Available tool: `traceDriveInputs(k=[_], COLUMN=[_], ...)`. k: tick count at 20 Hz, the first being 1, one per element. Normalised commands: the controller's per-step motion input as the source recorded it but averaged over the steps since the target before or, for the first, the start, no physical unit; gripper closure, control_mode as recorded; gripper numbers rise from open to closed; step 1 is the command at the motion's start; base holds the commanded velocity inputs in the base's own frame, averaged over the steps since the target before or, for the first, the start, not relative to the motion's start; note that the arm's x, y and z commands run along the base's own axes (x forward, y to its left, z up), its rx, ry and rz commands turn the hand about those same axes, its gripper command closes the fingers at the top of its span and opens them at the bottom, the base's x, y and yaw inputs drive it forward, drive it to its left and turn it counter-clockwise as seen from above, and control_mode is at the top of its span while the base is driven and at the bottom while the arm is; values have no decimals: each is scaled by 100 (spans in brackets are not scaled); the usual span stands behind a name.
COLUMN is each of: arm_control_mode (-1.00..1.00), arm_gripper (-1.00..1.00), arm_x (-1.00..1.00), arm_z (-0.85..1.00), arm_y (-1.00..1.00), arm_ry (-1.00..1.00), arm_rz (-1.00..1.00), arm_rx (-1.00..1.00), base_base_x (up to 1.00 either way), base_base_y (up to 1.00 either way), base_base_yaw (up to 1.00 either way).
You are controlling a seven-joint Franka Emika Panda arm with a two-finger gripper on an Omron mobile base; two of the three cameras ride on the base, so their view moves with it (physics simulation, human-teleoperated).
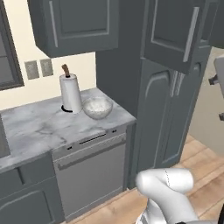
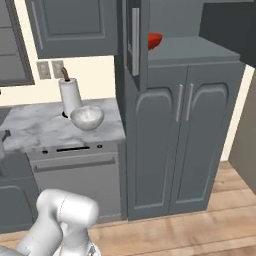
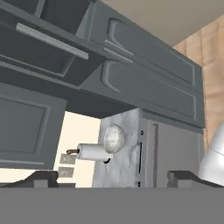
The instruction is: Open the cabinet. Pick the bowls from the counter and place them in the cabinet. Then close the cabinet.
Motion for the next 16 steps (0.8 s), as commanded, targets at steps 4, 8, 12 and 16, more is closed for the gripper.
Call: traceDriveInputs(k=[4,8,12,16], arm_control_mode=[100,100,100,100], arm_gripper=[-100,-100,-100,-100], arm_x=[0,0,0,0], arm_z=[0,0,0,0], arm_y=[0,0,0,0], arm_ry=[0,0,0,0], arm_rz=[0,0,0,0], arm_rx=[0,0,0,0], base_base_x=[60,73,81,65], base_base_y=[89,32,27,-11], base_base_yaw=[-16,-7,-3,0])
